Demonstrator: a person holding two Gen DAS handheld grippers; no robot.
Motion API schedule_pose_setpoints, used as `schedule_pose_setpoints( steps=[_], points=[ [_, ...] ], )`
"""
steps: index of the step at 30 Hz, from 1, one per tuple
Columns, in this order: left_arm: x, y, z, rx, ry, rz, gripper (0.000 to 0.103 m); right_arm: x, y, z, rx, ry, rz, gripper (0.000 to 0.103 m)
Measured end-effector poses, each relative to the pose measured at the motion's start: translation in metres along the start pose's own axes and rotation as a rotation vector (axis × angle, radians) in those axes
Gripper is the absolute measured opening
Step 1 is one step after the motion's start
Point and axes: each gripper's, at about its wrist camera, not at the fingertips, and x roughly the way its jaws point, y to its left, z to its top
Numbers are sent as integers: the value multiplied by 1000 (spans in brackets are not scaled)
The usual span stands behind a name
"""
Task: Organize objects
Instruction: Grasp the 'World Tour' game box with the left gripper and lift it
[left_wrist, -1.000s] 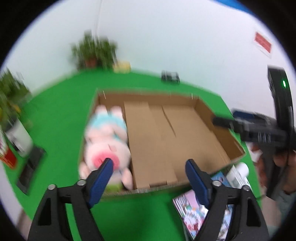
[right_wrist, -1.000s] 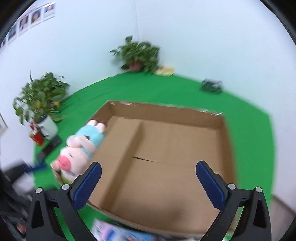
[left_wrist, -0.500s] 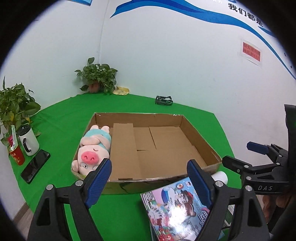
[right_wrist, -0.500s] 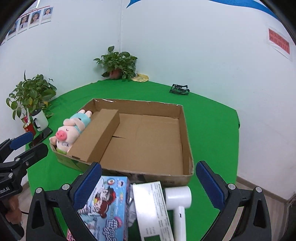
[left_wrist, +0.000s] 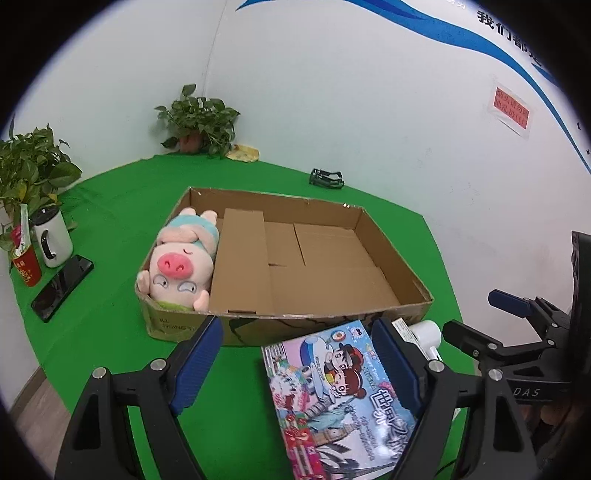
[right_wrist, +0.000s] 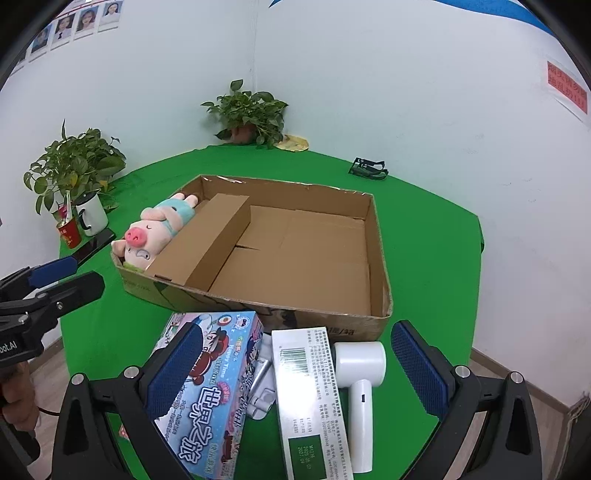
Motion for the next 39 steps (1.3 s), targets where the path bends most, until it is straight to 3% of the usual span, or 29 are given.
schedule_pose_setpoints(
  steps=[8, 16, 20, 24, 30, 34, 39],
  points=[
    [17, 11, -15, -26, 99, -72, 82, 15, 11, -10, -46, 43, 97, 103],
    [48, 53, -35, -124, 249, -125, 82, 34, 31, -24, -52, 143, 227, 102],
    [60, 75, -42, -161, 303, -243, 82, 44, 49, -35, -53, 208, 340, 102],
    [65, 85, -46, -155, 328, -295, 82, 59, 59, -56, 29, 297, 476, 102],
    [95, 95, -61, -155, 430, -329, 82, 71, 79, -76, 56, 338, 479, 98],
    [104, 92, -72, -205, 481, -439, 81, 75, 95, -77, 21, 335, 448, 91],
    [96, 68, -83, -157, 501, -529, 81, 81, 90, -76, 15, 353, 399, 89]
  ],
)
